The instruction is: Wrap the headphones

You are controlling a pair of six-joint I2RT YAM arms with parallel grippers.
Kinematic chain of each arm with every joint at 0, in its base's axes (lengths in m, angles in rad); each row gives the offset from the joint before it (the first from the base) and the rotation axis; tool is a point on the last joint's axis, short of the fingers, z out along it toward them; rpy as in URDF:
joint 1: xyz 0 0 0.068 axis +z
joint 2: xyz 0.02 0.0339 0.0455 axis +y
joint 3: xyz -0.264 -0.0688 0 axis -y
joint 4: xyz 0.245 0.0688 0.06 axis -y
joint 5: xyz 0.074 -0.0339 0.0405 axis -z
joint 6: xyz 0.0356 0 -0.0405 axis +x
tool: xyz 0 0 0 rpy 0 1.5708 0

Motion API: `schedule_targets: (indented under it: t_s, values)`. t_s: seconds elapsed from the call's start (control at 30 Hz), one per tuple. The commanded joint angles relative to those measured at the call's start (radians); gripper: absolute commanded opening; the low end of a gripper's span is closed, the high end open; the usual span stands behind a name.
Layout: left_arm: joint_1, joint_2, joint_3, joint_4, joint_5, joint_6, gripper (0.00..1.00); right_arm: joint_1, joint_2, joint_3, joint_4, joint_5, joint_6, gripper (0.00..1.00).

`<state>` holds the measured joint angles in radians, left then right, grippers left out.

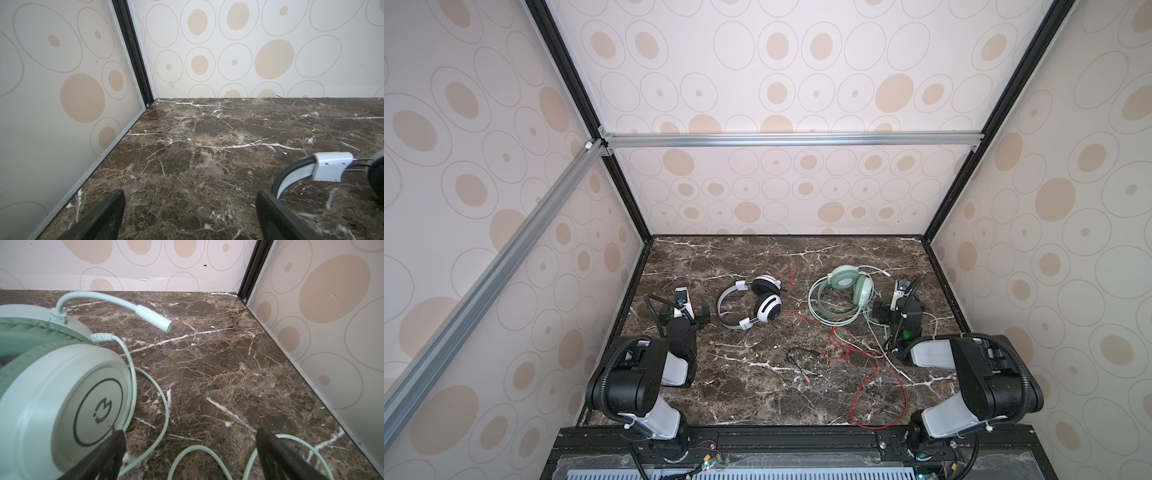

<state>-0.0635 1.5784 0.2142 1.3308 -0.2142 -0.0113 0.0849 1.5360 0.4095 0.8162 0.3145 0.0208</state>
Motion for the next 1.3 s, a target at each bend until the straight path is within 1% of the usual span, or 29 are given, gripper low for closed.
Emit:
schedule_targets:
  t_s: [0.0,0.77,0.87,0.93,1.0,1.07,1.13,1.23,1.27]
  values:
    - [0.005,0.002,0.002,0.044,0.004,-0.004,0.98,0.007,0.006,-0.008,0.027,0.009,0.005,1.0]
    - [0.005,0.0,0.002,0.042,0.004,-0.006,0.98,0.005,0.005,-0.009,0.028,0.008,0.009,1.0]
    - [0.005,-0.004,-0.003,0.049,0.015,-0.002,0.98,0.006,0.003,-0.008,0.031,0.008,0.002,1.0]
    - [0.005,-0.016,-0.007,0.047,0.032,0.006,0.98,0.006,-0.013,0.003,0.002,-0.003,-0.004,1.0]
    - [0.004,-0.042,0.001,0.006,0.052,0.011,0.98,0.006,-0.049,0.015,-0.062,-0.018,-0.003,1.0]
    - [0.004,-0.066,0.013,-0.037,0.061,0.015,0.98,0.006,-0.07,0.008,-0.066,-0.014,-0.003,1.0]
    - [0.005,-0.103,0.036,-0.119,0.061,0.013,0.98,0.007,-0.085,0.014,-0.09,-0.006,0.001,1.0]
    - [0.004,-0.166,0.063,-0.244,0.067,0.019,0.98,0.006,-0.117,0.042,-0.18,-0.013,0.005,1.0]
    - [0.005,-0.193,0.068,-0.284,0.054,0.019,0.98,0.006,-0.132,0.048,-0.207,-0.015,0.01,1.0]
